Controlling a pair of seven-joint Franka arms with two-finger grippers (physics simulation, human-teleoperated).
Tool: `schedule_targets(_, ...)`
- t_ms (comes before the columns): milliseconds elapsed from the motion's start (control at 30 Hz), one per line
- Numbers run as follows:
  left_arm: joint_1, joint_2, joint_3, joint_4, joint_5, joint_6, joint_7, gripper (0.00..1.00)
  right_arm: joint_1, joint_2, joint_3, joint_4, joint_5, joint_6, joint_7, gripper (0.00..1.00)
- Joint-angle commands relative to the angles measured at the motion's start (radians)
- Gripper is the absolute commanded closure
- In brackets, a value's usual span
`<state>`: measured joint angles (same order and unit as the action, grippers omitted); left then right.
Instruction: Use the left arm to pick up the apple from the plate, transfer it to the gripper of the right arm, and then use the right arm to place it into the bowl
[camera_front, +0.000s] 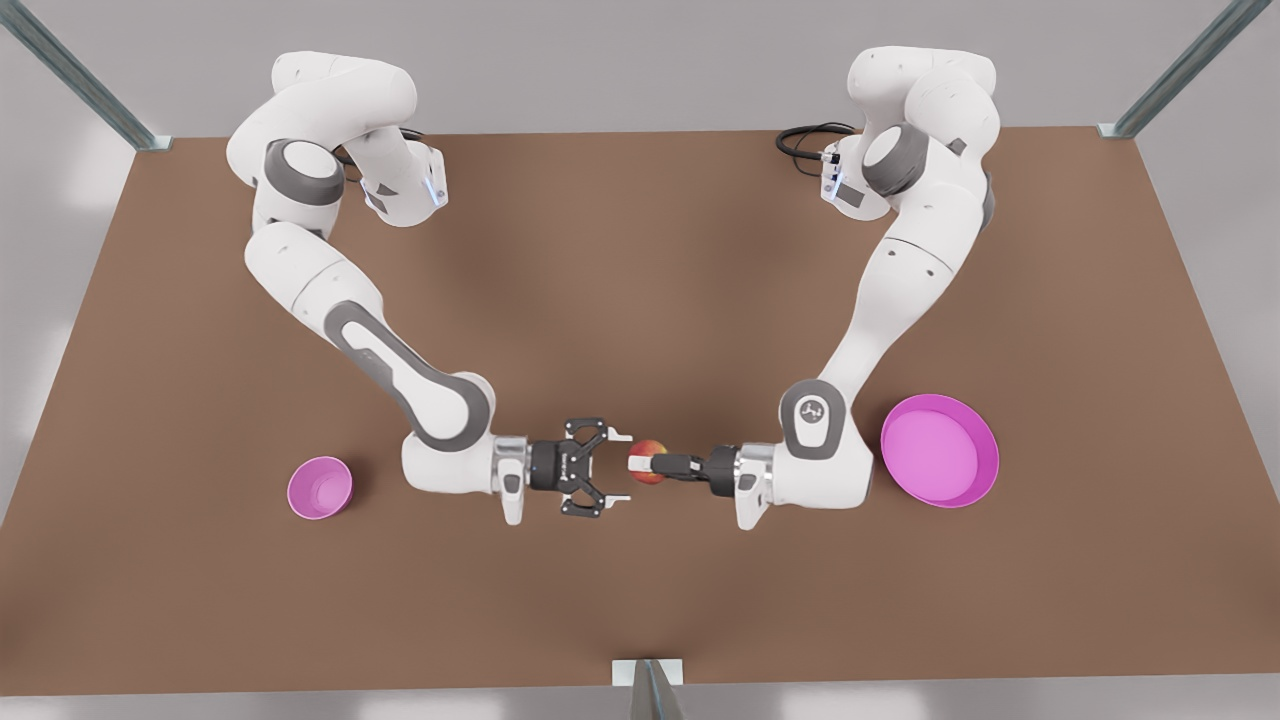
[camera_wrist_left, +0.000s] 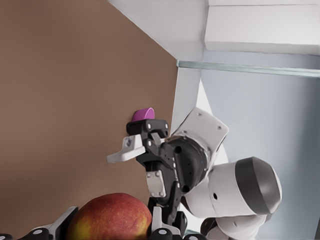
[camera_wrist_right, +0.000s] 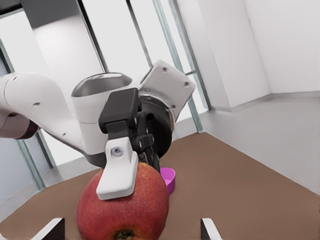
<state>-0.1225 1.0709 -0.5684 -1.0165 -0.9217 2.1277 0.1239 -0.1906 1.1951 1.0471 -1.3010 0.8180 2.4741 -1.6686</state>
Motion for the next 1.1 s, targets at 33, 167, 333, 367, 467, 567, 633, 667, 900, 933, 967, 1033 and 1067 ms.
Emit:
schedule_targets(33,-0.002,-0.002,-0.001,-0.001,-0.009,0.020,0.045,0.34,0.008,0.000,0.002,0.002,0.009,0.036,-0.195,0.00)
schedule_targets(167,-0.002,-0.002,-0.001,-0.001,-0.011,0.020,0.043,0.34,0.023,0.004,0.007,0.005,0.013,0.048,-0.203,0.00)
schedule_targets(333,-0.008,-0.003,-0.001,-0.001,-0.039,0.020,0.037,0.33,0.043,0.018,0.013,0.019,0.015,0.063,-0.203,0.00)
schedule_targets(367,-0.008,-0.003,-0.001,-0.001,-0.039,0.021,0.039,0.33,0.046,0.020,0.014,0.019,0.013,0.071,-0.203,0.00)
schedule_targets(467,-0.009,-0.002,-0.001,-0.001,-0.039,0.021,0.039,0.33,0.051,0.023,0.014,0.020,0.015,0.078,-0.203,0.00)
schedule_targets(567,-0.011,-0.002,-0.001,-0.001,-0.040,0.023,0.040,0.33,0.060,0.031,0.021,0.020,0.015,0.095,-0.203,0.00)
schedule_targets(633,-0.014,-0.002,-0.001,-0.001,-0.040,0.021,0.040,0.33,0.066,0.031,0.024,0.023,0.015,0.100,-0.203,0.00)
schedule_targets(667,-0.014,-0.002,-0.001,-0.001,-0.040,0.021,0.040,0.33,0.068,0.035,0.025,0.023,0.015,0.101,-0.203,0.00)
schedule_targets(900,-0.016,0.004,-0.001,-0.001,-0.040,0.023,0.042,0.33,0.068,0.037,0.041,0.023,0.033,0.103,-0.203,0.09)
schedule_targets(933,-0.016,0.004,-0.001,-0.001,-0.040,0.023,0.042,0.33,0.068,0.037,0.041,0.023,0.033,0.103,-0.201,0.22)
schedule_targets(967,-0.016,0.004,-0.001,0.001,-0.040,0.023,0.042,0.33,0.068,0.037,0.041,0.022,0.033,0.103,-0.201,0.28)
schedule_targets(1033,-0.016,0.003,-0.001,0.001,-0.040,0.023,0.042,0.33,0.068,0.037,0.041,0.023,0.033,0.103,-0.201,0.38)
schedule_targets(1067,-0.016,0.003,-0.001,0.001,-0.040,0.023,0.042,0.22,0.068,0.037,0.041,0.023,0.036,0.103,-0.201,0.38)
